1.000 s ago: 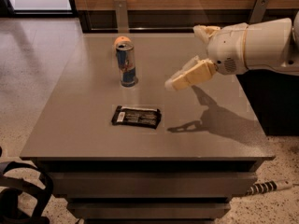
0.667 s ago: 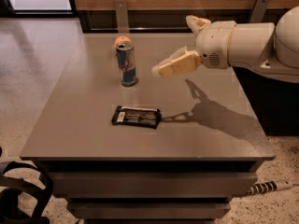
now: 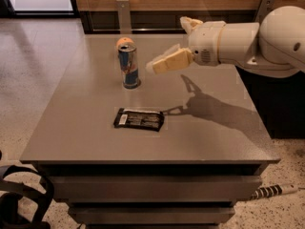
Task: Knock redbull can over
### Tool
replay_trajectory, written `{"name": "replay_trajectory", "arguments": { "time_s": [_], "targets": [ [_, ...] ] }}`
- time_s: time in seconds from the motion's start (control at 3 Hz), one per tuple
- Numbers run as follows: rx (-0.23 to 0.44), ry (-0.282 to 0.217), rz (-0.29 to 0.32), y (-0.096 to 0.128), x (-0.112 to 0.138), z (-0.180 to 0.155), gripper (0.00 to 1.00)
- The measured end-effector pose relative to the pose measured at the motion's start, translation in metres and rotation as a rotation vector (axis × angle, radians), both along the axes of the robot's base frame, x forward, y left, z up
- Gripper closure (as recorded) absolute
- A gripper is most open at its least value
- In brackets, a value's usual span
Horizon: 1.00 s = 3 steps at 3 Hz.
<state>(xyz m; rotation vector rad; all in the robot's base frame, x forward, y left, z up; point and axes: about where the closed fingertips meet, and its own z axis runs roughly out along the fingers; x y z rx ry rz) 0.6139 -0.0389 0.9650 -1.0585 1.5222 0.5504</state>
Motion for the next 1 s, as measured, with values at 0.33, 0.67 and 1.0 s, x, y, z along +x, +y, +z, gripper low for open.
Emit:
{"name": "replay_trajectory", "arguments": {
  "time_s": [0.33,0.67,1.0],
  "targets": [
    [0.058,0.014,0.027,0.017,0.03,-0.016,0.0],
    [0.082,0.009,0.038,0.026,0.046,-0.026,0.0],
    [0.1,0.023,0.047,0.042,0.069,-0.052,0.0]
  ]
}}
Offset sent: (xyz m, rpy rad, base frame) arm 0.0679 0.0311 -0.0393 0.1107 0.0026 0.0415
